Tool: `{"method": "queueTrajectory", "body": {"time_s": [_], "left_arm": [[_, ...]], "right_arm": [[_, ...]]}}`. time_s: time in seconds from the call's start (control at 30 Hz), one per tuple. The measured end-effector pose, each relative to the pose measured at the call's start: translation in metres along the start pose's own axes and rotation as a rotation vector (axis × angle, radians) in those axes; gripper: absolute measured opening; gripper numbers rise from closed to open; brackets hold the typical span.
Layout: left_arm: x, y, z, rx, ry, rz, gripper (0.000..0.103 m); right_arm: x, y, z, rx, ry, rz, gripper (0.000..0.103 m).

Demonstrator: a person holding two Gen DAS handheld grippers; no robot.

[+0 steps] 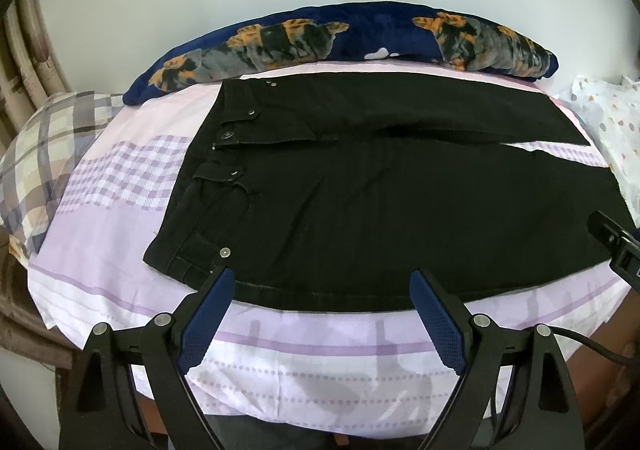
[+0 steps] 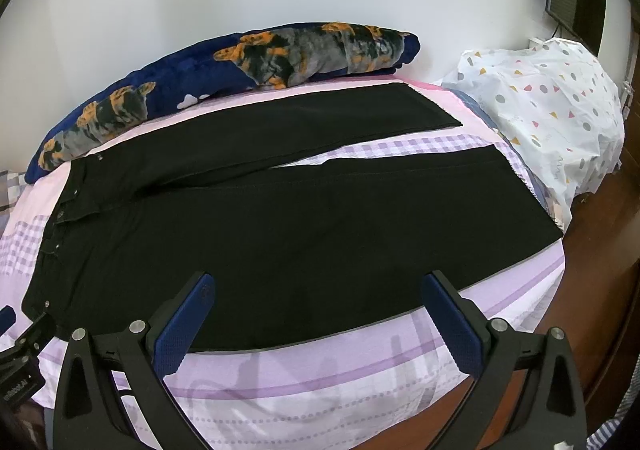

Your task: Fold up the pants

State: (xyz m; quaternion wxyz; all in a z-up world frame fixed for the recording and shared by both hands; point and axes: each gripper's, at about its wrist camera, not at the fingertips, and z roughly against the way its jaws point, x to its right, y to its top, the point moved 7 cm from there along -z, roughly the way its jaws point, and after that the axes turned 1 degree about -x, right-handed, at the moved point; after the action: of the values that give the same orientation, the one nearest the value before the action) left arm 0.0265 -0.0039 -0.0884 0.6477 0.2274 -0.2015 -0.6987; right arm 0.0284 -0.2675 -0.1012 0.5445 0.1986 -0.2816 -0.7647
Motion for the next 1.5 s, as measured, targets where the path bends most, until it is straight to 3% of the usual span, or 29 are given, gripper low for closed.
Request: {"method": "queueTrajectory", "body": {"time_s": [0.3, 1.5], "left_arm": [[-0.0018, -0.0055, -0.0085, -0.031, 0.003, 0.014, 0.089], [-0.0073, -0.0079, -0.0047, -0.023, 0.018, 0.012, 0.089]], "right_arm": [[-0.001, -0.0014, -0.0022, -0.002, 0.001, 0.008, 0.102], [-0.0045, 0.0034, 0.0005, 0.005, 0.005, 0.018, 0.102]]}}
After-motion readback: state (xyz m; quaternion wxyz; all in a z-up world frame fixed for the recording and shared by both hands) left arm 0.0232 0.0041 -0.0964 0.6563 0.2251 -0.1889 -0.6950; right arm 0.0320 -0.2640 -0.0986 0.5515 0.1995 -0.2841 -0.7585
